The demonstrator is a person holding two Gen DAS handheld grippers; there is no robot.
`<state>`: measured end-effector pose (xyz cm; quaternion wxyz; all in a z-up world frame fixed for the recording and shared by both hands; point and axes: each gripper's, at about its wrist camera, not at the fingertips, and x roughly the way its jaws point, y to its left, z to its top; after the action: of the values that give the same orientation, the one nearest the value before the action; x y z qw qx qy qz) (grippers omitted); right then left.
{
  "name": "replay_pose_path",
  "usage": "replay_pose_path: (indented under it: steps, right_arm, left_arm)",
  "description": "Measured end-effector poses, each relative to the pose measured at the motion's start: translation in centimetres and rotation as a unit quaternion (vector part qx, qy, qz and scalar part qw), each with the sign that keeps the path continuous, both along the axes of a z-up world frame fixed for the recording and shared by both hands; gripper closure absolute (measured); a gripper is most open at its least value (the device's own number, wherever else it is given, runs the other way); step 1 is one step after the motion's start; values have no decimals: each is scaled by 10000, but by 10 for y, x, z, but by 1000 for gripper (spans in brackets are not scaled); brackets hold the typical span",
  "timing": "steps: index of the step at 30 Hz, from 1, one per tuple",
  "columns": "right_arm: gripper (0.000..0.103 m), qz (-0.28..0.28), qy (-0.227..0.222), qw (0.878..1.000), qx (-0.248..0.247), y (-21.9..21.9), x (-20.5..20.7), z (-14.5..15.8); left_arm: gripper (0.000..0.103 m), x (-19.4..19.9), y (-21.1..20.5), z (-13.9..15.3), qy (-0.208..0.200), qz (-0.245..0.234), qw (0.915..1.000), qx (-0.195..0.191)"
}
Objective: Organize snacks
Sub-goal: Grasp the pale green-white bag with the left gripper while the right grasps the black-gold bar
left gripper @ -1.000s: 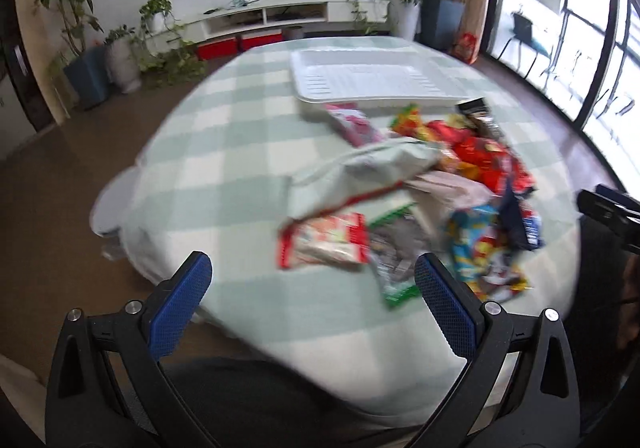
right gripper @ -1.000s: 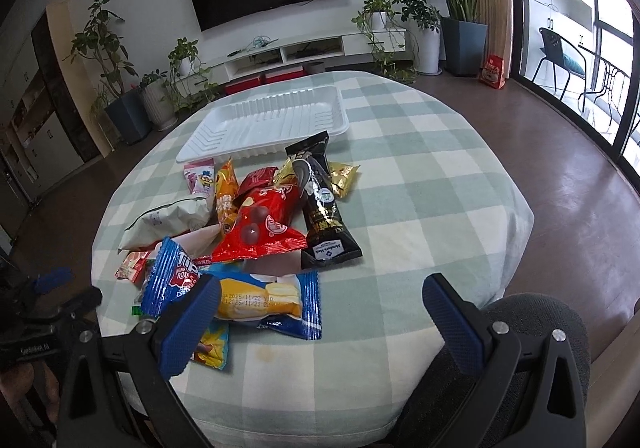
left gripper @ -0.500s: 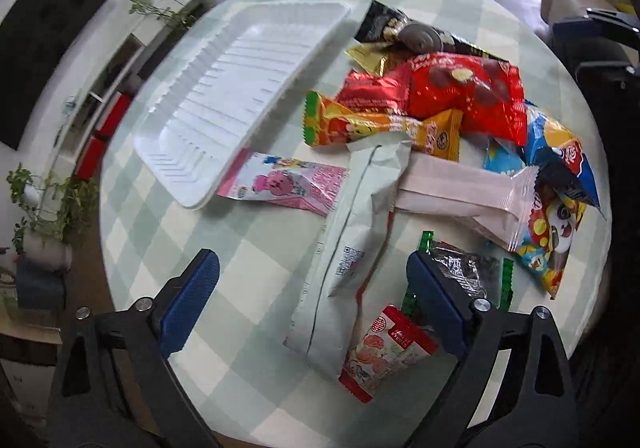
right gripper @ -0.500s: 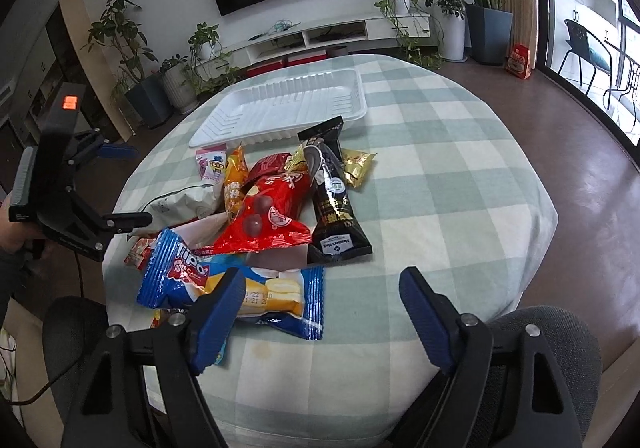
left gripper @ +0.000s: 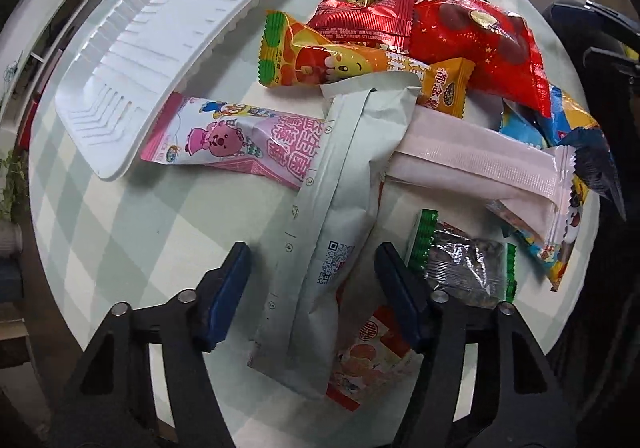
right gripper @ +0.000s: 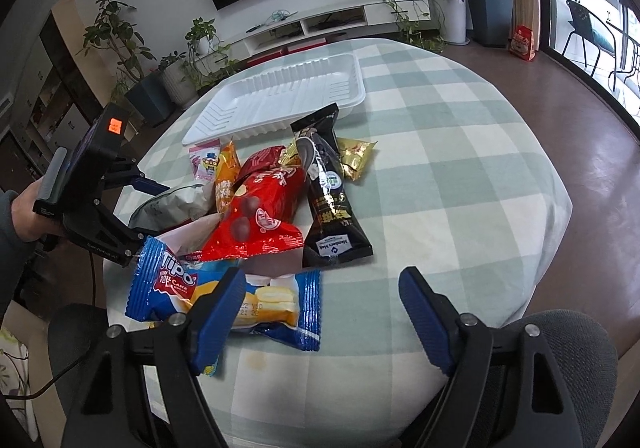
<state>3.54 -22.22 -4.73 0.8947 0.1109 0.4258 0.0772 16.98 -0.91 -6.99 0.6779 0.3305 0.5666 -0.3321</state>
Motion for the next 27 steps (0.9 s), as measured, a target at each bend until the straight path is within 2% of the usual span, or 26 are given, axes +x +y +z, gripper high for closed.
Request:
replay_pose_path:
  steps: [2, 4, 6, 8, 14, 21, 27]
  right_arm:
    - [21, 6, -7, 10000, 5, 0, -1, 1]
    - [21, 9, 0, 10000, 6, 0, 0, 1]
    - [22, 33, 15, 10000, 28, 0, -1, 1]
    - [26, 90, 39, 9999, 41, 2, 1, 1]
    - [31, 128, 21, 9999, 104, 2, 1, 2]
    - [39, 139, -63, 9998, -119, -3, 9, 4]
    - [50, 227, -126, 9994, -214, -9, 34, 9]
  left_arm:
    - [64, 2, 1, 1, 87, -31, 9999, -65]
    - [73, 4, 0, 0, 104, -18, 9999, -93]
    - [76, 5, -1, 0, 130, 14, 9999, -109]
    - [84, 6, -2, -1, 160, 35, 9998, -145]
    - [90, 2, 1, 4, 54, 210, 9993, -311]
    - [91, -9, 16, 11, -113, 578, 9959, -683]
    - [91, -15, 43, 29, -294, 1077, 9860, -1236]
